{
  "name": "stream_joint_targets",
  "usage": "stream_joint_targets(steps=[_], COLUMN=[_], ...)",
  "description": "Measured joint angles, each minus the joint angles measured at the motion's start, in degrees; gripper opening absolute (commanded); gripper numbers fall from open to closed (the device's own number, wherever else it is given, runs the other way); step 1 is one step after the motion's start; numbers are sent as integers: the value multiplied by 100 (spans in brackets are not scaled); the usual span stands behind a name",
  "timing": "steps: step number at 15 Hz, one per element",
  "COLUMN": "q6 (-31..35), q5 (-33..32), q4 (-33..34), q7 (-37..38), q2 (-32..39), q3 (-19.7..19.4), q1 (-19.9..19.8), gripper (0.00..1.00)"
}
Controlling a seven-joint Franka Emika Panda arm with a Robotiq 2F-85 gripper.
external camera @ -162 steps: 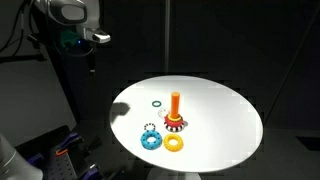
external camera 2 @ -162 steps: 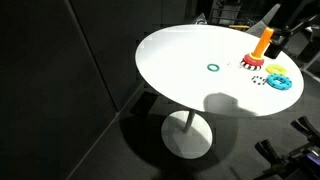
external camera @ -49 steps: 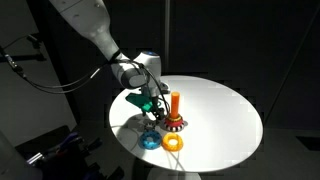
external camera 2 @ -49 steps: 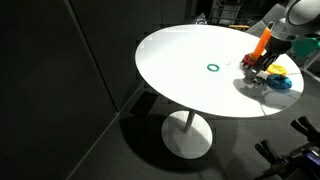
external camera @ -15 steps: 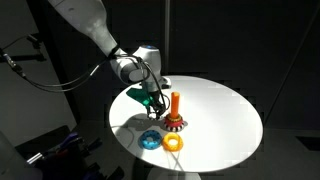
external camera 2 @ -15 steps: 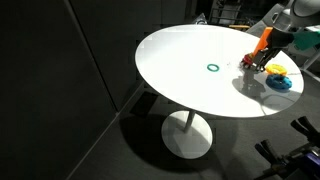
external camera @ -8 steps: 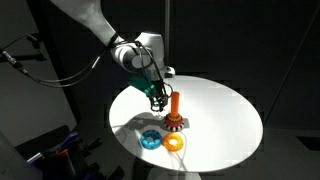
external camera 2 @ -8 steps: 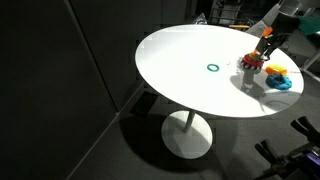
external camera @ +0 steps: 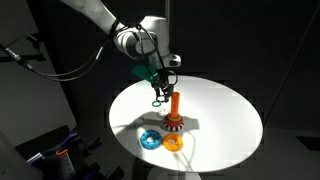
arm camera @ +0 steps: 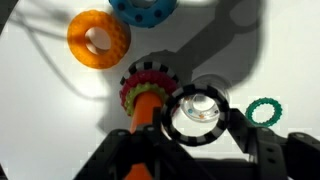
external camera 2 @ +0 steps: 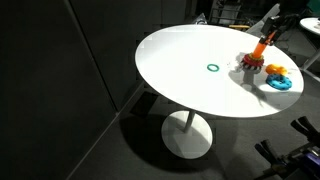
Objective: Place the small, black and white ring around the block
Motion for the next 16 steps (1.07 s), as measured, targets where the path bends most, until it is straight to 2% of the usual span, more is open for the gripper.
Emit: stream_joint_targets(steps=[16], q6=[-235], q5=[37], q4=[489], q7=[314], q2=[-122], q3=[-304], q1=[-84], gripper=[43])
